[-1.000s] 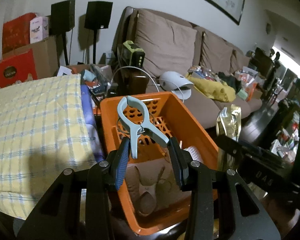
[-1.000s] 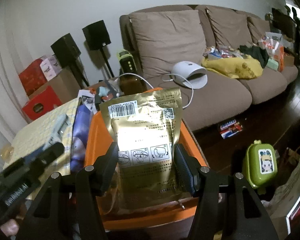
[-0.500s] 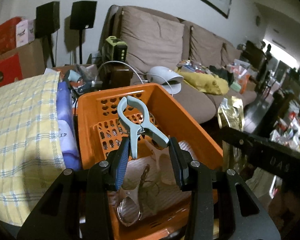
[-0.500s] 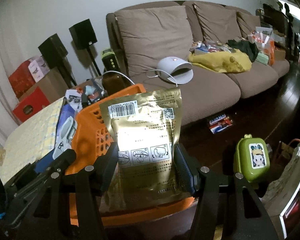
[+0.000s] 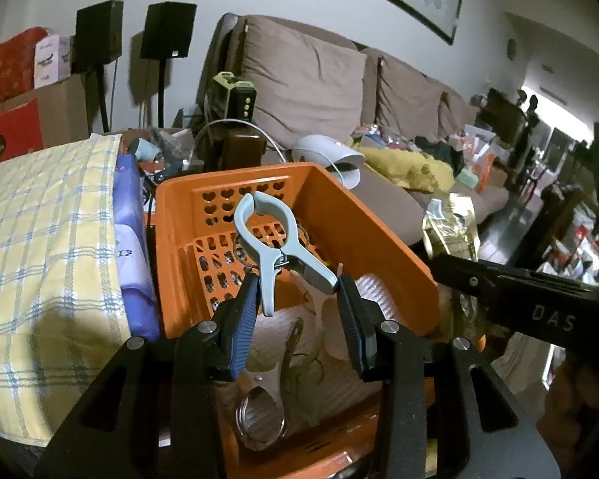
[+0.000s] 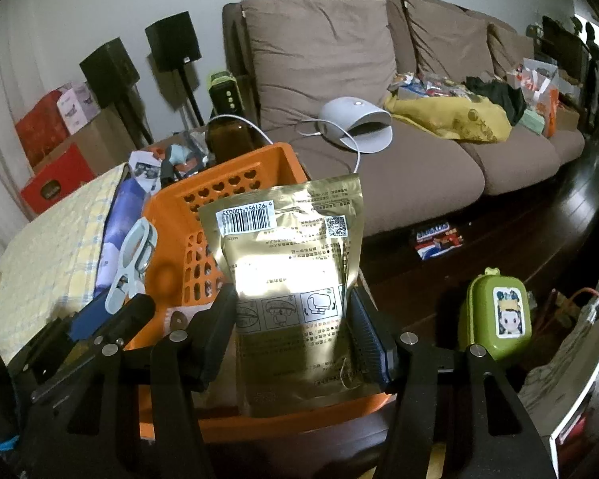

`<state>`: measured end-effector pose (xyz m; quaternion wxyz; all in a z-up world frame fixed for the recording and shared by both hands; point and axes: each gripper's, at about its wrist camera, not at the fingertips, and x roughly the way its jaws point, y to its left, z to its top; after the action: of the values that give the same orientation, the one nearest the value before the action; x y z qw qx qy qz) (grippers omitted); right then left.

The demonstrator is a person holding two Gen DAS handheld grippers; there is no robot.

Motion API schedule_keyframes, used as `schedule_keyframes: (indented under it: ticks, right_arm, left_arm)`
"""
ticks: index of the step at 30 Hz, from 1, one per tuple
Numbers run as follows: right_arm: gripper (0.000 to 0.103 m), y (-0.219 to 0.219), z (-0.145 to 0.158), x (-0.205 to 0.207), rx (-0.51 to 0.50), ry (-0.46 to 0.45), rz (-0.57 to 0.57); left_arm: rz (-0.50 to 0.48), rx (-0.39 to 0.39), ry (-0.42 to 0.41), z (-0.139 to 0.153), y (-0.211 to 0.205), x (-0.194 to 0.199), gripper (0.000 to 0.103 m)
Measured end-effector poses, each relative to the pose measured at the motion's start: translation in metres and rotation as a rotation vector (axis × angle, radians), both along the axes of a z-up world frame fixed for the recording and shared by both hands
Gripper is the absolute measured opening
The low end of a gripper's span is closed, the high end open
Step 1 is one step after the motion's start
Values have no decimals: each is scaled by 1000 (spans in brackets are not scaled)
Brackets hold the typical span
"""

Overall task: Organize objects
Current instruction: 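Hold the gold pouch and blue clothespin above the basket with both grippers, then lower the gold pouch with the right gripper while the left gripper lowers the blue clothespin into the basket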

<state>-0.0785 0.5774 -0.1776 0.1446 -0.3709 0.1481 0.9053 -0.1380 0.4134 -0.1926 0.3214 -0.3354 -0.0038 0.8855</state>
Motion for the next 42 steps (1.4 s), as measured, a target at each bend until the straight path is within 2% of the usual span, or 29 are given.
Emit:
schedule_keyframes:
  ticks: [8, 12, 14, 23, 29, 34, 42]
  right_arm:
    - [59, 2, -5, -2, 6, -38, 5]
    - [59, 3, -15, -5, 7, -88, 9]
    - [59, 4, -19, -6, 8, -108, 9]
    - [59, 6, -20, -5, 3, -120, 14]
    - [59, 8, -19, -4, -21, -105, 11]
    - [59, 6, -22, -6, -16, -122, 14]
    - [59, 3, -26, -8, -16, -144, 33]
  left_arm:
    - [8, -3, -29, -7, 3, -1, 37]
    - [15, 17, -43, -10, 2, -2, 37]
    - [8, 53, -58, -13, -2, -3, 37]
    - [-16, 87, -63, -14, -1, -2, 37]
    - [18, 100, -90, -19, -7, -8, 37]
    - [14, 88, -140, -29, -4, -14, 37]
    - [28, 60, -128, -32, -5, -11, 37]
